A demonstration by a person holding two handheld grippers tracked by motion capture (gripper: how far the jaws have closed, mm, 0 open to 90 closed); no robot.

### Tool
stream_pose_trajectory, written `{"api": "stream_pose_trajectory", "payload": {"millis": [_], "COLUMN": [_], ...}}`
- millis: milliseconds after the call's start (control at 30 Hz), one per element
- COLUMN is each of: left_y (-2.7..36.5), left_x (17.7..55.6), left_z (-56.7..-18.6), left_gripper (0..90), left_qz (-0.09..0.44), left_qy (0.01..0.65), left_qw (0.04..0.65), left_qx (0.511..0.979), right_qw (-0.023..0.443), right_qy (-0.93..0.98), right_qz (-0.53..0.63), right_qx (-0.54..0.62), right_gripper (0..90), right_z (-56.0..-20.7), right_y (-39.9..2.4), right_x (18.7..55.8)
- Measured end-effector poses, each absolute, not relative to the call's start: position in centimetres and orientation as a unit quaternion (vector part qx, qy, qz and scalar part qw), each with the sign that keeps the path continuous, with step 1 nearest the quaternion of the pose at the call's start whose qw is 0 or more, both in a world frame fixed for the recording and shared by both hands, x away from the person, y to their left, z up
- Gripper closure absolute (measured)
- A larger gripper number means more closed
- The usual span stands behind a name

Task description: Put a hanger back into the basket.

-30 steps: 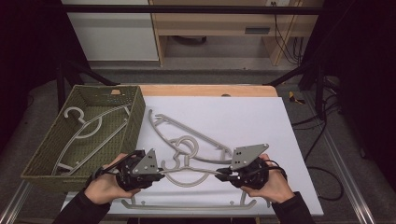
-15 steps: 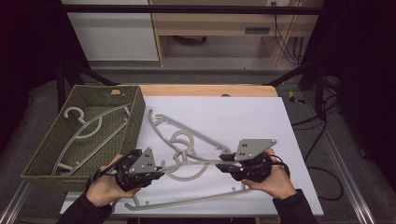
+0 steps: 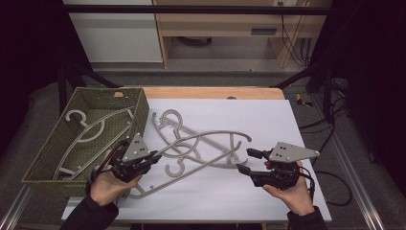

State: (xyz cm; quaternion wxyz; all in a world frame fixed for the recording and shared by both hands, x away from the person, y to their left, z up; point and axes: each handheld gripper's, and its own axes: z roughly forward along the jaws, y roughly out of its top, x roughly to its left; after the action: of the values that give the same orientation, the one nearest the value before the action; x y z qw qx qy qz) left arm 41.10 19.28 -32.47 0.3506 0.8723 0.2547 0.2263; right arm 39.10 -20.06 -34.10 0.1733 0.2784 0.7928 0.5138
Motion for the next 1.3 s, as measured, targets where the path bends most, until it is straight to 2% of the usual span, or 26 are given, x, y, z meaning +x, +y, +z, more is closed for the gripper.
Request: {"api": "stream_pose_trajectory", "payload": {"millis": [233,433,633,967,1300], "left_y": [20.1,21.6,23.8,28.6,32.7], "left_x": [41.8,42.6,43.7,45.6,47.3], "left_z": [-30.5,-28.5,-26.9,-25.3,-25.7], "left_gripper": [82.5,82.5,82.5,82.5,82.5], "left_qz": [0.251,0.28,0.292,0.319,0.314], "left_qy": [0.266,0.283,0.299,0.329,0.348], "left_qw": [0.358,0.372,0.381,0.376,0.368], "left_qx": [0.859,0.838,0.825,0.805,0.803], "right_qw": [0.174,0.213,0.219,0.23,0.231], "right_qy": [0.759,0.73,0.713,0.708,0.709], "right_qz": [0.538,0.536,0.538,0.529,0.527], "right_qx": [0.323,0.366,0.393,0.407,0.407], "right_gripper": [28.9,12.9,7.2,5.4,4.9], "right_z": [-36.0,-37.0,-37.5,-37.9,-38.0], "right_y": [-21.4,-21.9,-22.3,-22.5,-22.6], "right_x": [38.3,37.9,38.0,38.2,38.3]}}
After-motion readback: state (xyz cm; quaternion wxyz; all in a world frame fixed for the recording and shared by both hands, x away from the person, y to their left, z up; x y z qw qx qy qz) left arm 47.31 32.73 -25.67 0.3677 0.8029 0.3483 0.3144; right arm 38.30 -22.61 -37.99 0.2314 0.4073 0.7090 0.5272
